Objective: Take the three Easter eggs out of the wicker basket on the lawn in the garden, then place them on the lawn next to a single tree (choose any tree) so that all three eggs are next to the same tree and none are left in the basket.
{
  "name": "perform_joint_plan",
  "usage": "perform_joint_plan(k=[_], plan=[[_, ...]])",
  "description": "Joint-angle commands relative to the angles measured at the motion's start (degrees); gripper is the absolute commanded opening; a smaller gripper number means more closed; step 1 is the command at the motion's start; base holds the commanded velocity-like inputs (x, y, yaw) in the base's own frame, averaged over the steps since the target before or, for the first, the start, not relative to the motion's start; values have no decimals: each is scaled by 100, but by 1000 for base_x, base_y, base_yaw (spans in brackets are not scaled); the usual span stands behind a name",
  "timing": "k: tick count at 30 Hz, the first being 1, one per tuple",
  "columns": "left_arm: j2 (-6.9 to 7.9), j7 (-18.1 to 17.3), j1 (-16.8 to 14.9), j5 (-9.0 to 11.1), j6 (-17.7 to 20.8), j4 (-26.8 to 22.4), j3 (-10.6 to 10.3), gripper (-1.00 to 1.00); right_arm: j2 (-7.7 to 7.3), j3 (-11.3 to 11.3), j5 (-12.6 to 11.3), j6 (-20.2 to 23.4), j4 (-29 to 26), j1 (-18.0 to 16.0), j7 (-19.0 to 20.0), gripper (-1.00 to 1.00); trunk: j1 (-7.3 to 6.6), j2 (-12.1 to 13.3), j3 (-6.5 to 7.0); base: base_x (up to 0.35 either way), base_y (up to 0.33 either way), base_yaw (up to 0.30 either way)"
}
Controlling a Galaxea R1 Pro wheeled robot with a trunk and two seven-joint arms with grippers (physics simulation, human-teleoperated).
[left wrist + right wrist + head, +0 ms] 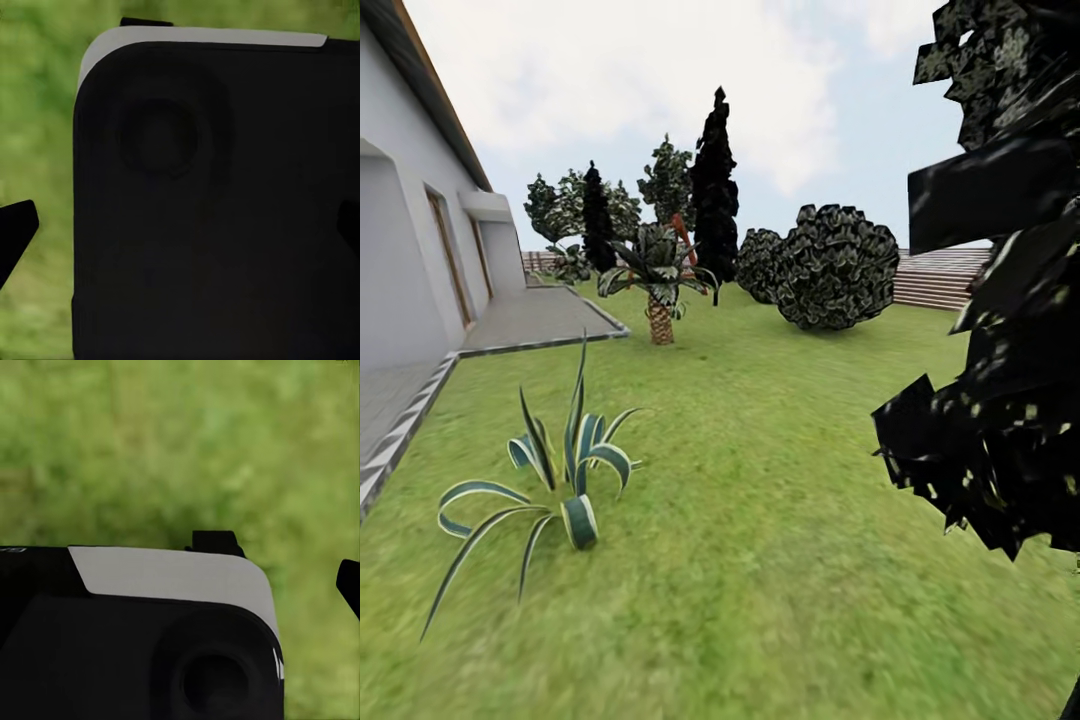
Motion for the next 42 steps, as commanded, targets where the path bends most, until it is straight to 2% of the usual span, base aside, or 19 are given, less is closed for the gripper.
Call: perform_joint_plan(k=[1,24,29,42], plan=[[1,-20,2,45,5,-7,10,100,1,-2,-1,-20,7,-5,3,100,1,-2,0,84,39,-213],[1,-39,2,44,3,-7,2,100,1,-2,-1,-21,7,-6,3,100,1,-2,106,14,2,-213],[1,-45,2,44,3,-7,2,100,1,-2,-1,-20,7,-5,3,100,1,-2,120,207,0,-169],[1,-45,2,44,3,-7,2,100,1,-2,-1,-21,7,-5,3,100,1,-2,121,280,10,-9]])
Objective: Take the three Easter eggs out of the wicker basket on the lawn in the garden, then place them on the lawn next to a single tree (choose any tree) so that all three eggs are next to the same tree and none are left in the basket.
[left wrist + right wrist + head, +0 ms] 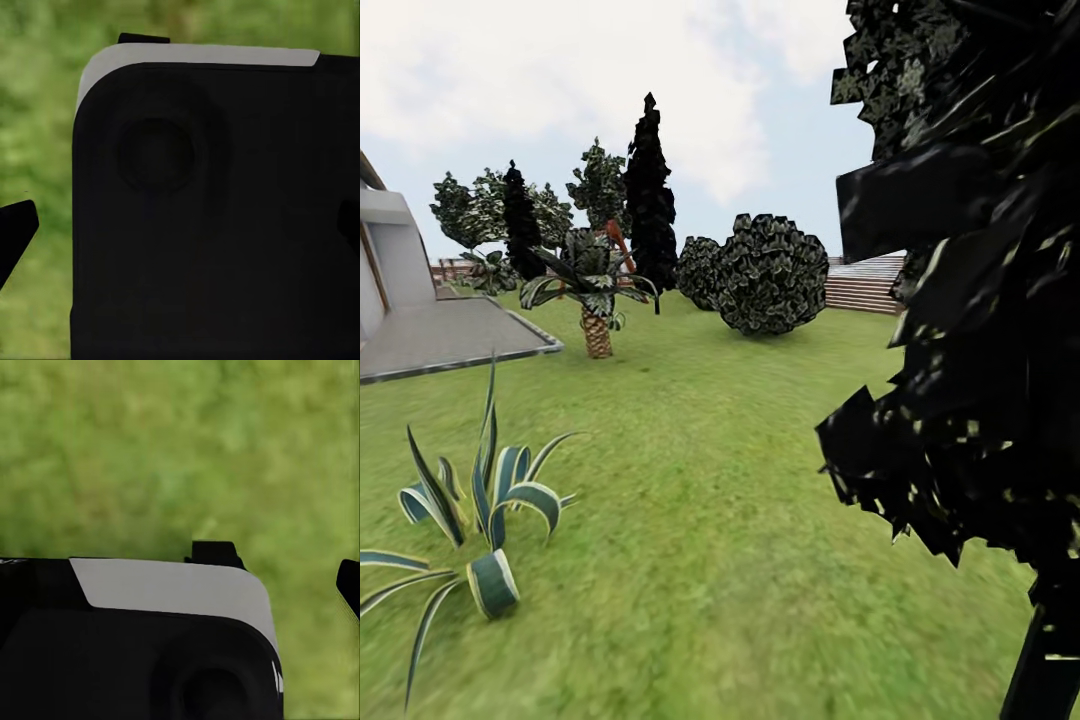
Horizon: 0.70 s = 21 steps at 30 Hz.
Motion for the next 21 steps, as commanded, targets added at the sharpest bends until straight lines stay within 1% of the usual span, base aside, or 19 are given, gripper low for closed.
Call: perform_joint_plan(k=[1,7,21], plan=[[1,-26,2,46,6,-8,9,100,0,-2,-1,-20,5,-4,3,100,3,-2,-5,284,77,0],[1,-26,2,46,6,-8,9,100,0,-2,-1,-19,5,-4,3,100,3,-2,-5,286,106,0],[1,-26,2,46,6,-8,9,100,0,-2,-1,-19,5,-4,3,100,3,-2,-5,293,146,0]])
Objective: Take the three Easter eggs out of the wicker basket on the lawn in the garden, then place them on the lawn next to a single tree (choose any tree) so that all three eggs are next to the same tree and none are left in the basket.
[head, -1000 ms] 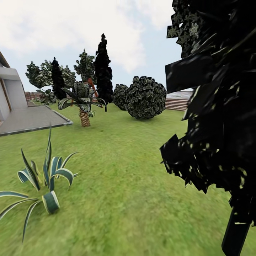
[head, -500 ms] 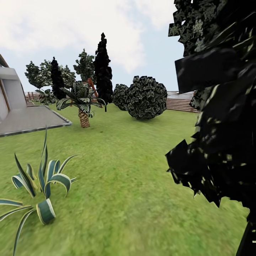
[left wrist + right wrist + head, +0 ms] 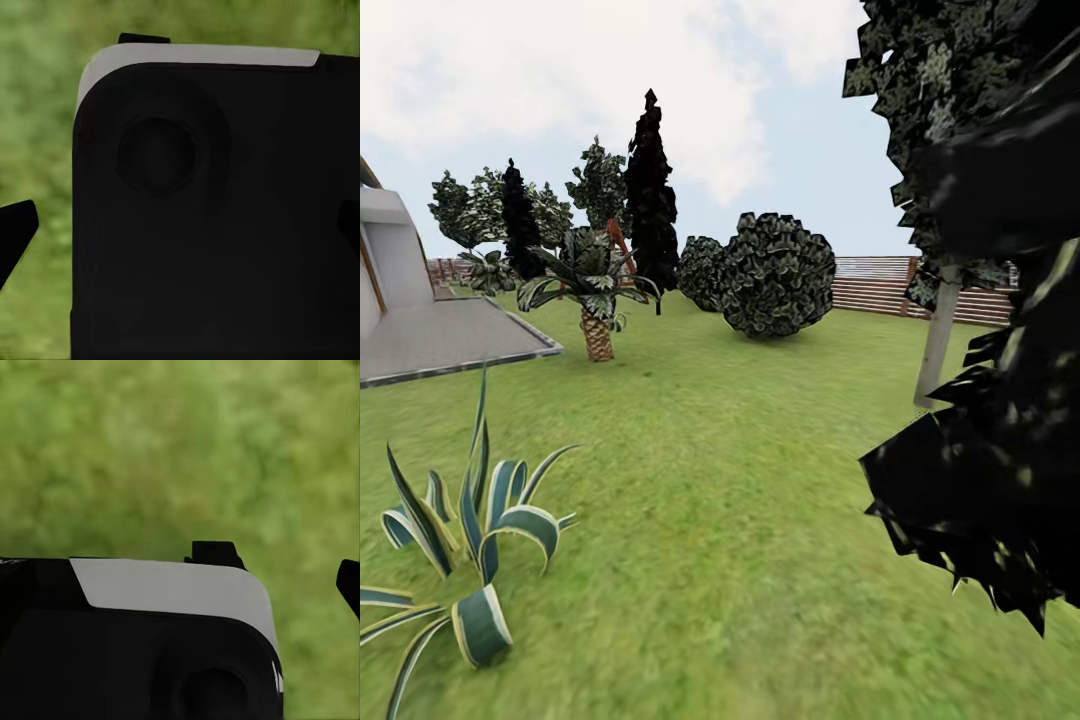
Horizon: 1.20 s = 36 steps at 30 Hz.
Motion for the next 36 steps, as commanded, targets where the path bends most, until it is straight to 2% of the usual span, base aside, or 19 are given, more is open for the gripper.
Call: perform_joint_plan(k=[1,10,26,36], plan=[[1,-27,2,46,6,-8,9,100,0,-2,-1,-20,6,-3,3,100,3,-2,-5,294,147,0],[1,-25,2,46,6,-8,9,100,0,-2,-2,-21,6,-3,3,100,3,-2,-5,287,114,0],[3,-41,2,46,6,-8,9,100,0,-2,-1,-20,6,-3,3,100,3,-2,-5,292,5,0],[44,-36,2,46,10,-8,9,100,0,-2,-1,-20,6,-3,3,100,3,-2,-5,323,163,0]])
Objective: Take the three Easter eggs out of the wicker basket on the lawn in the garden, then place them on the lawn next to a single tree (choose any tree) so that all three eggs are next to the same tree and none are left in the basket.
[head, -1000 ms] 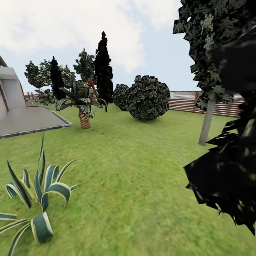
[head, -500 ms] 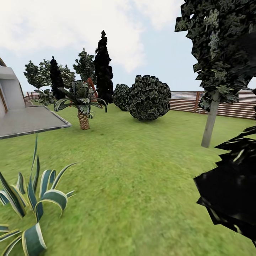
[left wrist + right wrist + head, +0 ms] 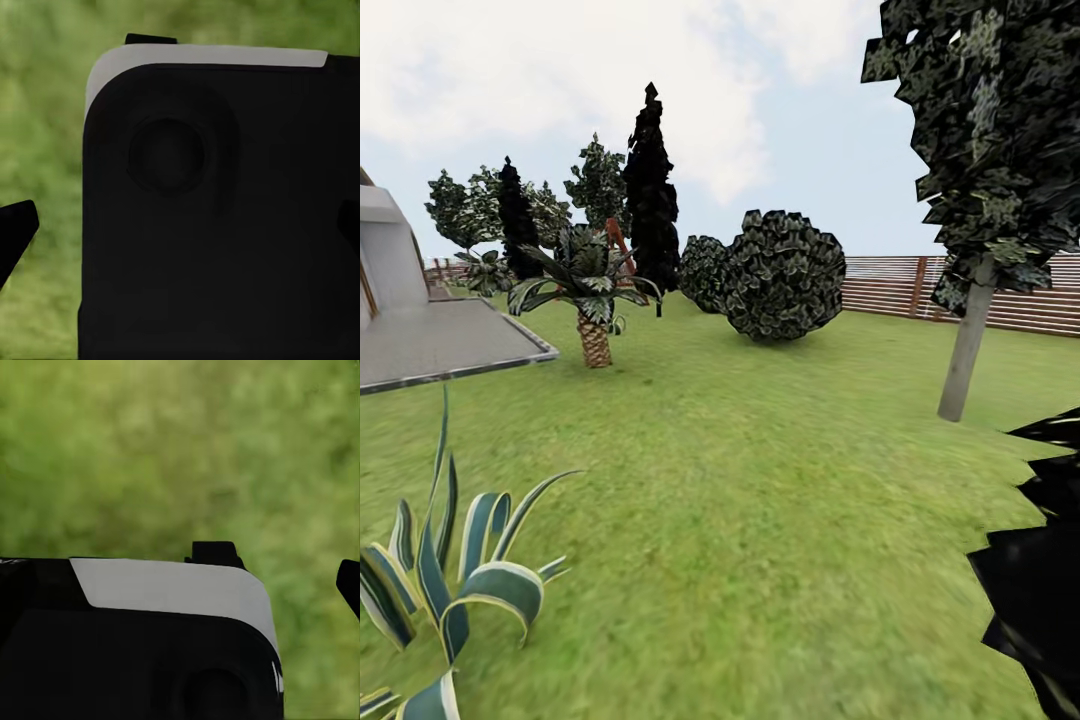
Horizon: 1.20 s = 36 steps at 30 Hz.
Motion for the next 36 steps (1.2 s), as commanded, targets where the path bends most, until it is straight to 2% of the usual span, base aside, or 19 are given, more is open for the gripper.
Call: perform_joint_plan(k=[1,8,36], plan=[[1,-25,2,46,6,-8,9,100,0,-2,-1,-21,6,-4,3,100,3,-2,-5,322,179,0],[-3,-14,2,46,6,-8,9,100,0,-2,-3,-21,6,-3,3,100,3,-2,-5,321,152,0],[2,-21,2,46,3,-8,9,100,0,-2,-1,-21,6,-4,3,100,3,-2,-5,328,40,0]])
